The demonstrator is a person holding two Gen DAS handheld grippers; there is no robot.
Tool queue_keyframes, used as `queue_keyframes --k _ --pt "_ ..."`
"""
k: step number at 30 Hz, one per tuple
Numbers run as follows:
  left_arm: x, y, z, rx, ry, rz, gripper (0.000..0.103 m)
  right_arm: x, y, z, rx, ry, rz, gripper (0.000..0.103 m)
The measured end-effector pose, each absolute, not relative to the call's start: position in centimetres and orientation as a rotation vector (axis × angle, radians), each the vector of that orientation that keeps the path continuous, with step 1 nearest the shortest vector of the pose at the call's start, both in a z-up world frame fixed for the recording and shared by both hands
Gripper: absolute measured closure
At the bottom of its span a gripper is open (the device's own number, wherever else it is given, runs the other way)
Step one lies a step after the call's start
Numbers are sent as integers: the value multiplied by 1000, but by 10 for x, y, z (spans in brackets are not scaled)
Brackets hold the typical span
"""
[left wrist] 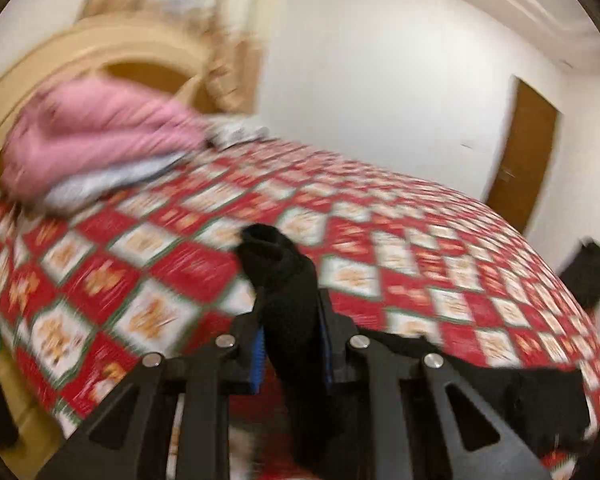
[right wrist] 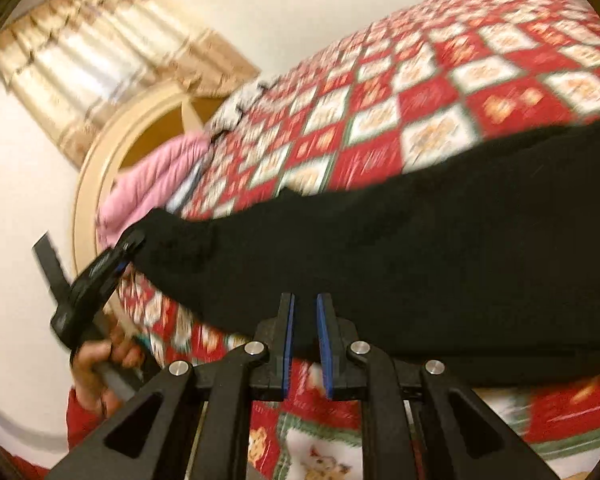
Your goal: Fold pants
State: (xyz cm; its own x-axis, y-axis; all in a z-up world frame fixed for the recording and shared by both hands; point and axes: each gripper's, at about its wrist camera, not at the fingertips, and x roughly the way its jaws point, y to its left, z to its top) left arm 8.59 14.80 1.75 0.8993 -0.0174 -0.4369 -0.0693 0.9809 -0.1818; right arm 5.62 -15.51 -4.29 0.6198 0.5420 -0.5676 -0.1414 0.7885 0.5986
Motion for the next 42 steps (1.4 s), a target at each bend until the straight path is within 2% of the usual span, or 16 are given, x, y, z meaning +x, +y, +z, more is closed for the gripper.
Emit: queue_keyframes --k 6,11,15,16,17,18,19,20,27,32,34,35,42 --pt "68 42 26 -43 449 -283 81 56 -212 -26 624 723 321 91" --pt "66 -35 -10 42 531 -478 81 57 -245 -30 672 712 261 91" --pt "66 -63 -37 110 596 -497 81 59 -255 -42 717 748 264 89" --pt "64 -64 -39 120 601 -497 81 60 -256 -46 751 755 288 85" --pt "63 -64 -41 128 602 -494 81 61 -256 -47 775 753 309 66" --pt "61 -61 -41 129 599 -491 81 61 -258 -49 810 747 337 38" --pt "61 -58 -40 124 595 -490 81 63 -259 -50 845 737 359 27" --pt "60 -59 -40 119 593 -490 81 64 -259 -48 868 716 376 22" --pt "53 -67 -41 125 578 -484 81 95 -237 -23 713 692 434 22" --pt "52 -64 -40 115 573 -488 81 124 -211 -44 666 797 465 23" --pt "52 -63 -40 112 570 -490 81 125 -202 -52 652 811 490 51" --pt "51 -63 -40 118 569 -487 81 126 -201 -55 656 822 507 78" --pt "45 -81 -25 127 546 -536 81 118 -213 -39 632 805 524 83"
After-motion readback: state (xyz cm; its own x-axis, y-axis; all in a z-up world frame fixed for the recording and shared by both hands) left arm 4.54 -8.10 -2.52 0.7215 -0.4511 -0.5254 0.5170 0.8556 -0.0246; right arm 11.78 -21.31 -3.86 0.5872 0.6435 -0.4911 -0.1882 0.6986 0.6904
